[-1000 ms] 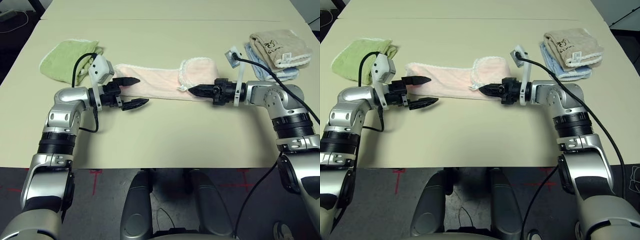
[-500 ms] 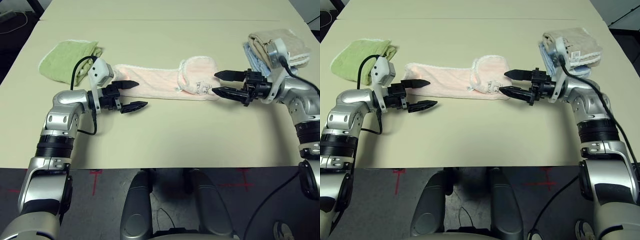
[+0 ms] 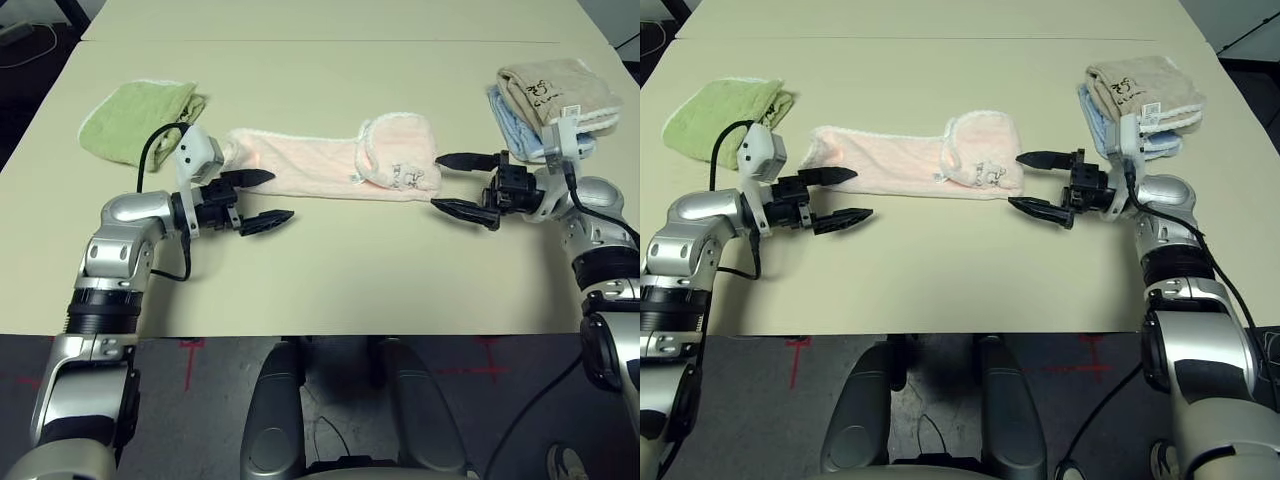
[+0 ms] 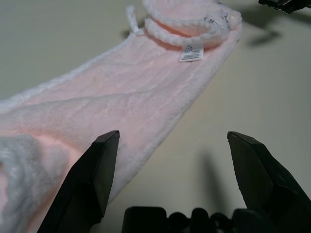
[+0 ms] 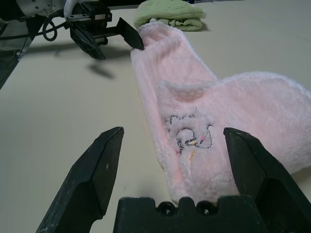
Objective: Fold the towel and set it aside.
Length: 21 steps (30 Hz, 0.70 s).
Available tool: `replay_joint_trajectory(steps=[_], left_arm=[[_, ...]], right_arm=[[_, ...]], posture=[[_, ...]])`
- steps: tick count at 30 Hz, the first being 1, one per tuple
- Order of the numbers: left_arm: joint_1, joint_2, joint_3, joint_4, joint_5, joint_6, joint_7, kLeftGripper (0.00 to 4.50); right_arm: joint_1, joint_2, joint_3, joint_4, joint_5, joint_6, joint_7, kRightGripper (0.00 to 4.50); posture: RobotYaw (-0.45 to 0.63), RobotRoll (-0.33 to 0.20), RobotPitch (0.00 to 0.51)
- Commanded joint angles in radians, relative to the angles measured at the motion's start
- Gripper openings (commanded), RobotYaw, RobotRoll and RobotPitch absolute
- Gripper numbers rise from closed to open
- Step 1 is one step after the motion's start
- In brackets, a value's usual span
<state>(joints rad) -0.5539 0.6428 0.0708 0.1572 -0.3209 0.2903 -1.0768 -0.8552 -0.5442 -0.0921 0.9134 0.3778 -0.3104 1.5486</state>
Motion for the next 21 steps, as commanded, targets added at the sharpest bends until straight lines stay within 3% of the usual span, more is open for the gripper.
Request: replay_joint_trajectory(steps=[1, 8, 15, 21], left_arm=[[0.031, -0.001, 0.025, -0.037, -0.005, 0.029, 0.066, 4.50], [0.027, 0.020, 0.070, -0.061, -0.089, 0.255, 0.116, 4.50], [0.002, 0.079, 0.132, -0.109, -0.273, 0.655, 0.134, 4.50], [-0.029, 0.086, 0.190, -0.055, -0.308, 0.763, 0.209, 4.50]], right_arm=[[0.009, 0.005, -0.005, 0.021, -0.015, -0.004, 0.017, 4.48], [0.012, 0.018, -0.001, 0.013, -0.030, -0.008, 0.023, 4.48], [0.014, 0.019, 0.004, 0.022, -0.048, -0.018, 0.025, 4.48], [0.006, 0.023, 0.003, 0.026, -0.058, -0.021, 0.021, 4.48]], posture=[[0.11, 0.000, 0.307], [0.10, 0.000, 0.308], [0.11, 0.000, 0.307], [0.10, 0.000, 0.305]])
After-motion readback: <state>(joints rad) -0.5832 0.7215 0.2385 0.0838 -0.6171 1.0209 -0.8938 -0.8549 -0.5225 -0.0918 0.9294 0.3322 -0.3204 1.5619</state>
